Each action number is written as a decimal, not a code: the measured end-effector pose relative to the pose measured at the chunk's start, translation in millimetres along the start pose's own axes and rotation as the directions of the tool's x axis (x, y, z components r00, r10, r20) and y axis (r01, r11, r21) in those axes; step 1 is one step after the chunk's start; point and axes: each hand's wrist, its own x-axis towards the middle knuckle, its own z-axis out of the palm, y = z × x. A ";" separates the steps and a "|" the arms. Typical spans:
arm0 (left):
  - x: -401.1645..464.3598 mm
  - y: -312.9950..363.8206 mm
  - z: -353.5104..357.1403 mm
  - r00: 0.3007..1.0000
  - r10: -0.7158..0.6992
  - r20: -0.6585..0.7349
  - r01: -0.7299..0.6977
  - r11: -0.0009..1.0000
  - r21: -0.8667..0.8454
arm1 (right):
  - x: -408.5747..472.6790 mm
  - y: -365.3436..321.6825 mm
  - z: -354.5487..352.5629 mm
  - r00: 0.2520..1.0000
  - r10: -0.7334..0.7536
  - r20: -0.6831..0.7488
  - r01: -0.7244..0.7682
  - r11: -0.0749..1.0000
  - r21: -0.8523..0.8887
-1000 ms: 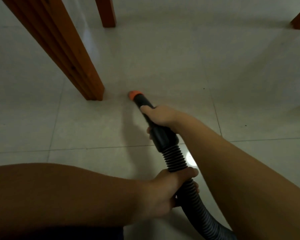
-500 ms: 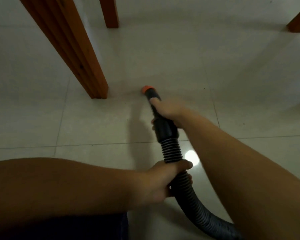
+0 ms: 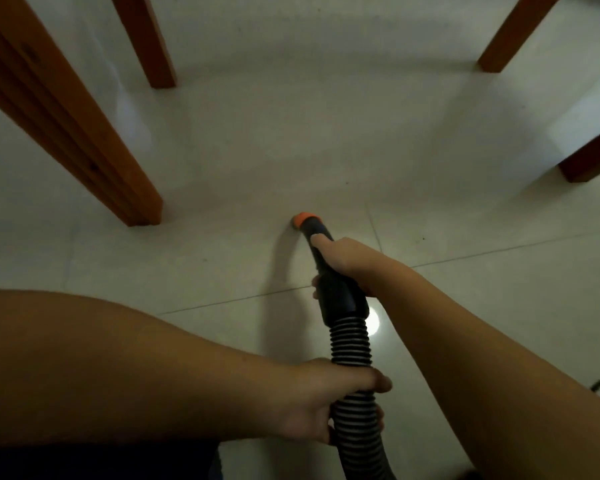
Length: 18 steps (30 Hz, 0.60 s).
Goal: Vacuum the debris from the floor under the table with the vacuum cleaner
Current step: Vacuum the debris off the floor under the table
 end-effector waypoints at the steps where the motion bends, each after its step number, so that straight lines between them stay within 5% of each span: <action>1: 12.5 -4.4 5.4 0.997 -0.025 0.071 0.022 0.999 0.046 | 1.0 7.3 -10.1 0.999 0.011 -0.034 -0.010 0.999 0.047; 9: 58.1 23.8 37.7 1.000 -0.019 0.001 0.018 0.956 0.293 | 12.3 63.0 -83.2 0.953 0.160 -0.258 -0.060 0.933 0.356; 14: 80.5 51.2 61.4 0.971 0.231 -0.064 -0.204 0.937 0.284 | 24.8 80.2 -129.6 0.899 0.221 -0.379 -0.036 0.897 0.440; 18: 87.8 54.1 58.8 0.940 0.310 -0.141 -0.289 0.945 0.152 | 34.5 62.0 -127.9 0.926 0.176 -0.335 -0.020 0.907 0.421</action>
